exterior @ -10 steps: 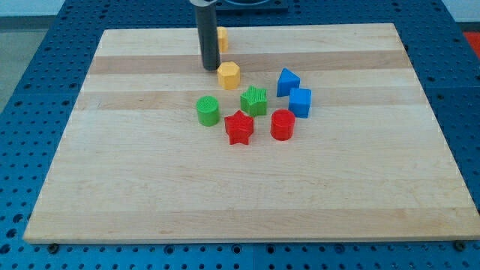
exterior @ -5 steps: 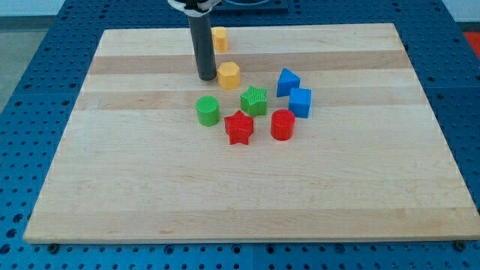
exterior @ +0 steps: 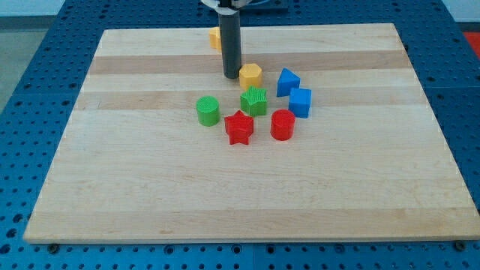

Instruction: Place the yellow hexagon above the green star

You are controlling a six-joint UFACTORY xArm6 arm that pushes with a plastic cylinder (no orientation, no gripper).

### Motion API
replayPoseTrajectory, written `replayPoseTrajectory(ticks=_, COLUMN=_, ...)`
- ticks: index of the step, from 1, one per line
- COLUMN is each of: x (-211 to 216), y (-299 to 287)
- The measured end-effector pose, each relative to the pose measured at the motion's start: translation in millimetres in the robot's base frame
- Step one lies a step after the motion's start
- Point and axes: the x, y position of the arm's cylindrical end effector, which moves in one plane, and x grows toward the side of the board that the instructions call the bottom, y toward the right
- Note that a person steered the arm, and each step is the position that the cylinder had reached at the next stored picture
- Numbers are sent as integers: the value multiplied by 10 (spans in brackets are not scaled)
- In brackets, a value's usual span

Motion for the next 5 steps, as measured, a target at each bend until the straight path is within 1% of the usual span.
replayPoseTrajectory(ticks=1, x=-287, y=67)
replayPoseTrajectory(ticks=3, x=-692, y=367)
replayPoseTrajectory(ticks=4, x=-989, y=343)
replayPoseTrajectory(ticks=5, x=-1180, y=136)
